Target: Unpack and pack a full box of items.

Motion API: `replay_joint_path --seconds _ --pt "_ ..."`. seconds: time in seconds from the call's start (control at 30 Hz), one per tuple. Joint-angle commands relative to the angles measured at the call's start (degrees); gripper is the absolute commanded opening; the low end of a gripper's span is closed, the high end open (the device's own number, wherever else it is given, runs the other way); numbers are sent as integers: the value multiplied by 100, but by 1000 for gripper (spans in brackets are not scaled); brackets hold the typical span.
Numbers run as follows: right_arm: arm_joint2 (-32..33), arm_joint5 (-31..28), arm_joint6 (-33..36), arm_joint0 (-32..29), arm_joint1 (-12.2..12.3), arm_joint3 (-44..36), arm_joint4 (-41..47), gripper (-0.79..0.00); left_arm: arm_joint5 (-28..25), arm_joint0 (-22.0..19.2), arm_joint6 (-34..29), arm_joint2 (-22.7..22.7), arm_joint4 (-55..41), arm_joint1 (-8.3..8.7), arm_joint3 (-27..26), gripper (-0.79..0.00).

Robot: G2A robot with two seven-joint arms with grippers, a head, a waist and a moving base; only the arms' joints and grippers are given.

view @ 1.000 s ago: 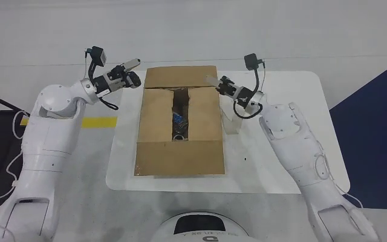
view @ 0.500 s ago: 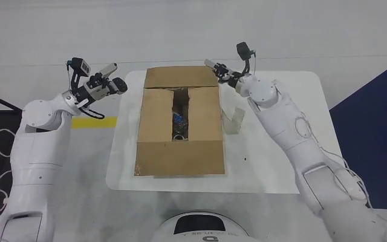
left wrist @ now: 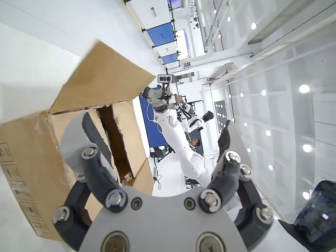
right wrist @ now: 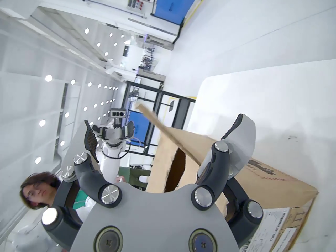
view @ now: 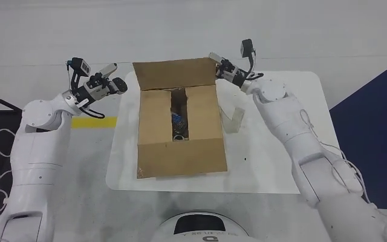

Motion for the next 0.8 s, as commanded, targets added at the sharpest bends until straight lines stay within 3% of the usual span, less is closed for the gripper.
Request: replay_joint_path --seconds 0.0,0.27,0.5,0.77 --pt "54 -126 481 11 23 50 126 0 0 0 0 0 0 0 0 0" --pt "38 -212 1457 36 96 56 -99 0 0 0 0 0 0 0 0 0" --pt "-62 -266 1704 -74 168 -313 -656 0 140 72 78 137 165 -10 -305 0" --pt "56 -430 1759 -457 318 -1188 -1011 0 177 -71 -83 397 631 -12 -248 0"
